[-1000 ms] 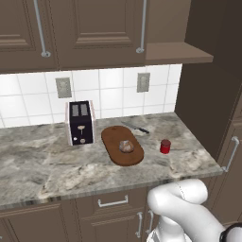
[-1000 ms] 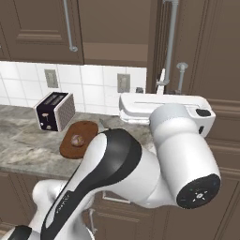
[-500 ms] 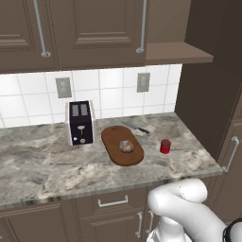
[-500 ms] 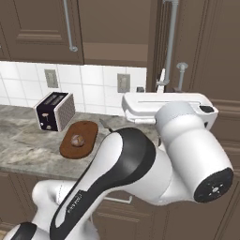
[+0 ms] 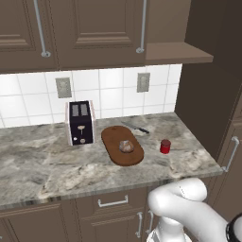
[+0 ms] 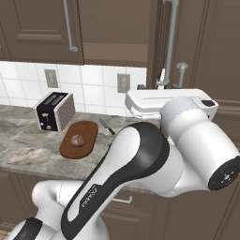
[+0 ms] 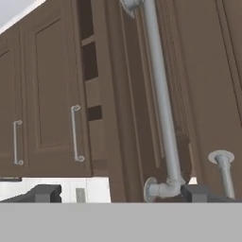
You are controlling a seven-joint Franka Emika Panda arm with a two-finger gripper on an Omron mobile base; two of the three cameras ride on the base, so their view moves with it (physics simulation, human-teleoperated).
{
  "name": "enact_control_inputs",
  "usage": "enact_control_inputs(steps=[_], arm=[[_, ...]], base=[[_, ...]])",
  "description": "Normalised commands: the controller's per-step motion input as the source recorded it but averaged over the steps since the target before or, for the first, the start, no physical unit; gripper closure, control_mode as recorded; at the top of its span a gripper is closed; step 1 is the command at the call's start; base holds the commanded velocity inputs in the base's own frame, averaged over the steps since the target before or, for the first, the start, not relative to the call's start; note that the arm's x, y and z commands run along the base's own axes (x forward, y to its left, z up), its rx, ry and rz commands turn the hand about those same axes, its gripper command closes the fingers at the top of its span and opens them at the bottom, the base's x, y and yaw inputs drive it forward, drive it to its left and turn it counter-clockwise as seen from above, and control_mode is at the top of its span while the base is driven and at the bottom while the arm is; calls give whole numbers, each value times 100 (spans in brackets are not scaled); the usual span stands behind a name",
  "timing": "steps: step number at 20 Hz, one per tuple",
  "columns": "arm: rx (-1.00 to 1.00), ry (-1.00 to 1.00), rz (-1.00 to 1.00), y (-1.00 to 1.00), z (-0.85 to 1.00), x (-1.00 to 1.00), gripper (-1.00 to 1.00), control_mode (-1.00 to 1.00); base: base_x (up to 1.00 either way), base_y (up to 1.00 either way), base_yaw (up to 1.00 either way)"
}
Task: Pick the bread, place it on the cutting board, pick the jam, place it on the counter, and close the cabinet.
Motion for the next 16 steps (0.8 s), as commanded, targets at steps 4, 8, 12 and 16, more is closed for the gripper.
enact_control_inputs(steps=[4,8,12,16], arm=[[0,0,8,-4,0,14,-100,-100],[0,-1,8,-5,0,9,-100,-100],[0,-3,8,-9,0,5,-100,-100],[0,-4,8,-11,0,1,-100,-100]], base=[[0,0,0],[0,0,0],[0,0,0],[0,0,0]])
